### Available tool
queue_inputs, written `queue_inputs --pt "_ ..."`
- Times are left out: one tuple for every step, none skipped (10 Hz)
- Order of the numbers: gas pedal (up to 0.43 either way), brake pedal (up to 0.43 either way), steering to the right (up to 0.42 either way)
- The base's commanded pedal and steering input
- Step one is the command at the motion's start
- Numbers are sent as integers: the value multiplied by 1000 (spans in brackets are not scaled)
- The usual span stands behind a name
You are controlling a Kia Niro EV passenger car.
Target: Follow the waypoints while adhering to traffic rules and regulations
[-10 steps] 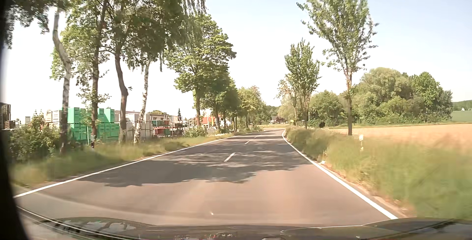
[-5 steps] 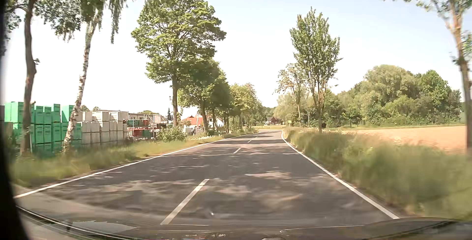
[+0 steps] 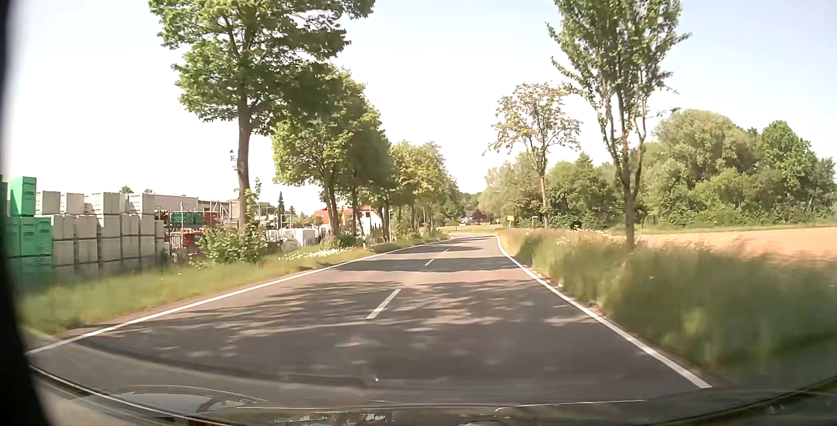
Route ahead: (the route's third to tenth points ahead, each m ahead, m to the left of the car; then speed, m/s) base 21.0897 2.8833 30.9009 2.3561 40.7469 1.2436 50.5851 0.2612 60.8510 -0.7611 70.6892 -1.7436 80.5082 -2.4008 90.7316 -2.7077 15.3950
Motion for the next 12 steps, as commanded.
queue_inputs --pt "59 0 9" --pt "59 0 8" --pt "59 0 6" --pt "59 0 5" --pt "59 0 5" --pt "59 0 4" --pt "67 0 5" --pt "67 0 5" --pt "67 0 8" --pt "79 0 16" --pt "79 0 18" --pt "79 0 17"
